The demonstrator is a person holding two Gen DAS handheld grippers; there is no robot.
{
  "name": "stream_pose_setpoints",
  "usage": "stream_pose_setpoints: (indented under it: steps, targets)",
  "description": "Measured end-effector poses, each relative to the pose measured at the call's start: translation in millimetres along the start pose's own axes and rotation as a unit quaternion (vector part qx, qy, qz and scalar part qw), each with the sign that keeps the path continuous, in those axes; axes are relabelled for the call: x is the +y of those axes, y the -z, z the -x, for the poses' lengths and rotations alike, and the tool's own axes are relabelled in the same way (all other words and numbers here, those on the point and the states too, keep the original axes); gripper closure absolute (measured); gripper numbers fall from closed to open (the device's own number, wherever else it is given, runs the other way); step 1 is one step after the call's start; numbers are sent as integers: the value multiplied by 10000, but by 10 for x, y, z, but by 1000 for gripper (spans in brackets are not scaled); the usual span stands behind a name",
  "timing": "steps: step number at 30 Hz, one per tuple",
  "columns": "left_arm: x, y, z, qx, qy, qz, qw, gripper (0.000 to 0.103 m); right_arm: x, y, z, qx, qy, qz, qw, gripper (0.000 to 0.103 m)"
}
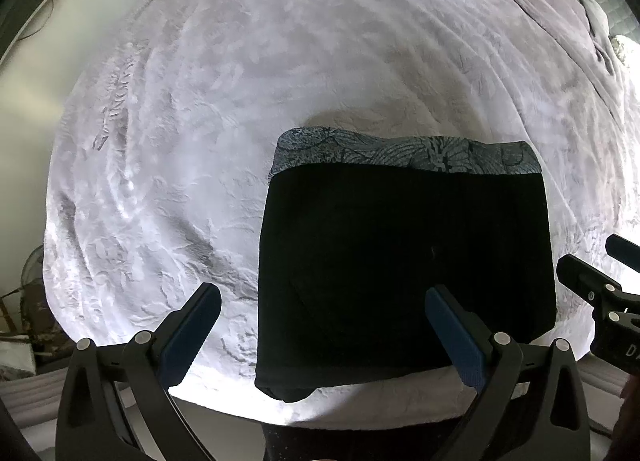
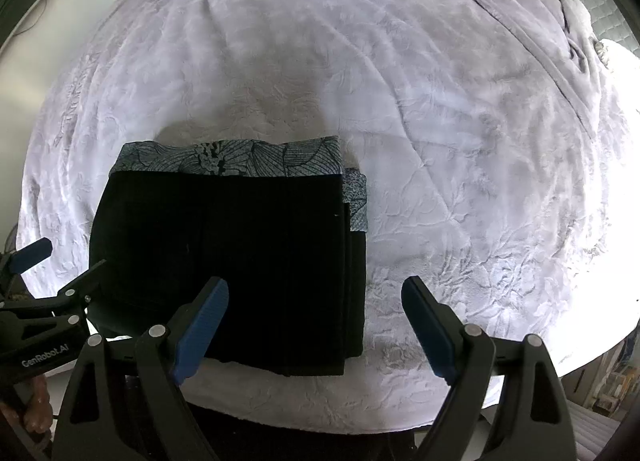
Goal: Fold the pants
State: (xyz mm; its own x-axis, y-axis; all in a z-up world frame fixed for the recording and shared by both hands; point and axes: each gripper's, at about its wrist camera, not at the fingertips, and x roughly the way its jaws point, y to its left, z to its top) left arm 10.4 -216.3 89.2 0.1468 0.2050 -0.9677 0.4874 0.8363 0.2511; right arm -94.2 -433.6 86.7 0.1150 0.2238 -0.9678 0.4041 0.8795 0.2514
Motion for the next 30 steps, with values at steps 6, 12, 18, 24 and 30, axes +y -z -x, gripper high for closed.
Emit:
stream_pose_setpoints:
  steps: [6, 12, 18, 24, 30]
  targets:
    - [4, -1, 25, -51, -78, 0, 10000, 1, 0, 4, 12, -2, 21, -16, 10000, 13]
    - [6, 1, 42, -106, -112, 7, 9999, 1, -3, 4, 10, 10, 41, -24, 10000, 13]
    - [19, 1, 40, -113, -128, 43, 9998, 1, 3, 4, 8, 22, 59, -23, 10000, 13]
    - [23, -3, 44, -110, -139, 48, 9998, 1, 12, 14, 6, 21, 65, -23, 10000, 13]
    - [24, -3, 44, -115, -144, 49, 9998, 1, 19, 16, -1, 42, 47, -38, 10000, 13]
